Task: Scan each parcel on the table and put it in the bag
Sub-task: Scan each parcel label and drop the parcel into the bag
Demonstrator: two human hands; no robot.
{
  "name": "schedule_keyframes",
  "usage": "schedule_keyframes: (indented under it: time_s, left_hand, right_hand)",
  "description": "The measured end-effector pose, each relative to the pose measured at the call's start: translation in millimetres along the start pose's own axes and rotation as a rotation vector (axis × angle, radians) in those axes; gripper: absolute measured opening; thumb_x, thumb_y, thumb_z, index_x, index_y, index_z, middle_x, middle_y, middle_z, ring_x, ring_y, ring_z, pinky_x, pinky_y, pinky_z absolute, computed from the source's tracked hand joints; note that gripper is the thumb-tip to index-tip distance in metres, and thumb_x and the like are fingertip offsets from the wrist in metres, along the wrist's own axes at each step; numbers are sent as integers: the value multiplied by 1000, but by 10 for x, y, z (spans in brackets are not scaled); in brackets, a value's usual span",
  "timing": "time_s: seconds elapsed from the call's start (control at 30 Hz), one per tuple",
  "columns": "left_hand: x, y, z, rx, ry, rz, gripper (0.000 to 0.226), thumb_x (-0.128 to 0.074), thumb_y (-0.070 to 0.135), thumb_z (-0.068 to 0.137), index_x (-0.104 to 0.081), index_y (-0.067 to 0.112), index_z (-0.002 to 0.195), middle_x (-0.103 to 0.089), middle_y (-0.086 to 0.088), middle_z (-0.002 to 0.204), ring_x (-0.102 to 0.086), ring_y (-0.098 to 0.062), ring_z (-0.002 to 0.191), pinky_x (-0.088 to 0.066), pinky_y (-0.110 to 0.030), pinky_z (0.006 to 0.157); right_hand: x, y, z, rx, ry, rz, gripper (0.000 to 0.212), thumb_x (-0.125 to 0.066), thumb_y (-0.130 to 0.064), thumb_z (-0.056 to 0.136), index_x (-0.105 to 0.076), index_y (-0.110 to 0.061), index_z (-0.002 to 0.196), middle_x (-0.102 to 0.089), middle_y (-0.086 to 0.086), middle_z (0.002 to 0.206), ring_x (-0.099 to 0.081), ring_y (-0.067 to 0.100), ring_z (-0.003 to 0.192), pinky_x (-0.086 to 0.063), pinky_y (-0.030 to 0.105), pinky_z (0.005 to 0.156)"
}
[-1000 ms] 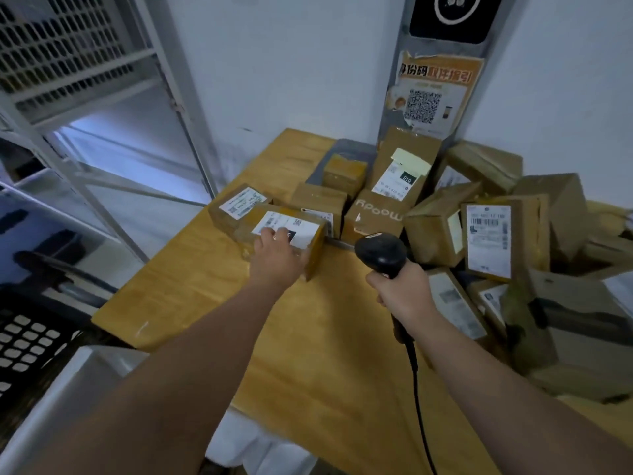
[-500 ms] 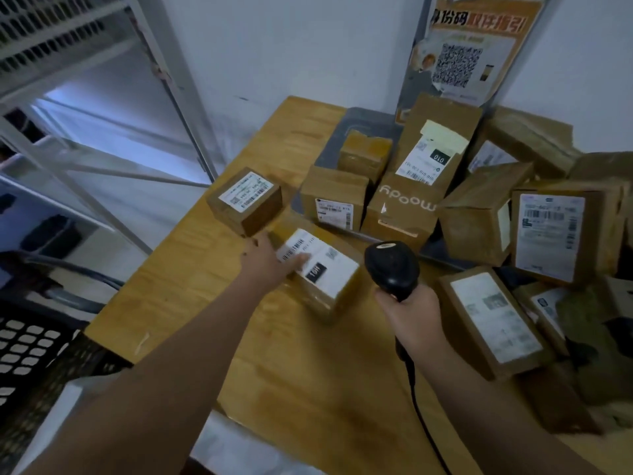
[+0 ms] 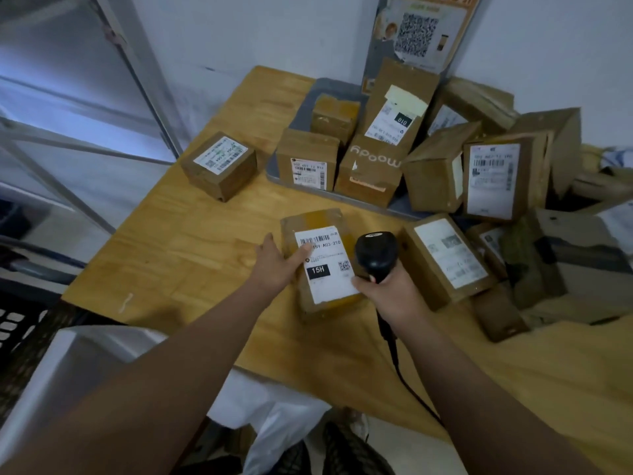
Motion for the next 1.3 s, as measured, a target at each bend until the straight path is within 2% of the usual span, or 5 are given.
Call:
schedule_keyframes:
  time_s: [0.17,0.3,0.5,0.93,1.3]
  left_hand:
    - [-201,-342,-316,197,-193,-292,52,-51,52,94,-46,24,138,-61,1,121,-59,-16,100,-48,-36,88]
    - [-265,-422,-438,194,-240,-336,55,-52,55,92,-37,36,142,-62,4,123,-58,-21,111,-42,-47,104]
    - [-295,-464,-643,129,-351,-342,68,-70,22,87,-26,38,137,-69,-4,115,-65,-19,104,-53,-40,86]
    - [-622,-65,-904,-103,-179,-250,89,-77,18,80,-24,34,150,-54,5,109,-58,-7,98,-54,-29,78]
    - [-732,15,-984,-135,-124,-199,91,-77,20,81,-22,36,152,-55,3,115,-57,-4,97,-54,-27,76]
  right_hand:
    - [-38,164,-132,-135,-27,225,23,-75,-7,82,-58,-18,93,-65,4,101,-61,20,93,-54,33,77]
    - [-63,462,-308,-232,-86,444,26,-74,-5,82,-65,-17,103,-71,7,106,-68,23,97,-57,43,85]
    - [45,774,-559,-185,-9,581,25,-71,0,83,-68,-20,98,-74,-2,96,-70,16,90,-56,29,74]
    - [723,361,-978,54,15,243,17,-72,-14,85,-64,-10,71,-55,0,51,-52,10,46,-46,22,49]
    - [985,372,-1173,9,46,175,36,-71,-30,86,-62,-6,60,-59,4,47,-62,20,46,-57,36,60]
Point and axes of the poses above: each hand's wrist, its own z-axis towards the middle knuckle, its own x-axis out of the back of the hand, y = z × x, the point moved 7 cm from there along z, towards the middle knuckle
